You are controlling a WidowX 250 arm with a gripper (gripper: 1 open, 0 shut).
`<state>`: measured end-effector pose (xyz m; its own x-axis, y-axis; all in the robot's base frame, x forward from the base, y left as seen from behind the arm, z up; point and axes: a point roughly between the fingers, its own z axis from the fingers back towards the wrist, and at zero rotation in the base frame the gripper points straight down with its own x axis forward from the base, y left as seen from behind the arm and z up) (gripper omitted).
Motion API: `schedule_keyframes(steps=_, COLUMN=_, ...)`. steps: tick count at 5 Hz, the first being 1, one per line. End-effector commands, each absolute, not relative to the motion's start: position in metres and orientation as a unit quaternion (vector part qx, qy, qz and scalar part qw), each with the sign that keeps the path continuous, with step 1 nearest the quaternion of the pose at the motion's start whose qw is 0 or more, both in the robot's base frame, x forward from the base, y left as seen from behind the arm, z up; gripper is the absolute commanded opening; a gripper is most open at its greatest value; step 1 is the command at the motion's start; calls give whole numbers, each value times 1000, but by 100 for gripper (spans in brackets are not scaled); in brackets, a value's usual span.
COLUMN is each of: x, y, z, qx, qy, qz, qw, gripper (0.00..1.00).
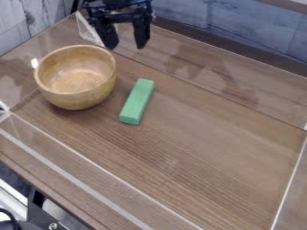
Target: Move green stick from inside the wooden bowl to the table next to it
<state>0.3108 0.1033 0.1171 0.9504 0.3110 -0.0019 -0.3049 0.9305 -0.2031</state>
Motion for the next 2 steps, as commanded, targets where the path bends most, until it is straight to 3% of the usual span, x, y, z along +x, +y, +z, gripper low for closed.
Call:
schedule_keyframes(steps=1, x=321, y=104, z=148, qx=-87, qy=-52, qz=140, qw=985, gripper=100)
schedule_keyframes(steps=2, x=325, y=104, z=149, qx=-87, qy=-46, qz=127, qw=987, gripper=100)
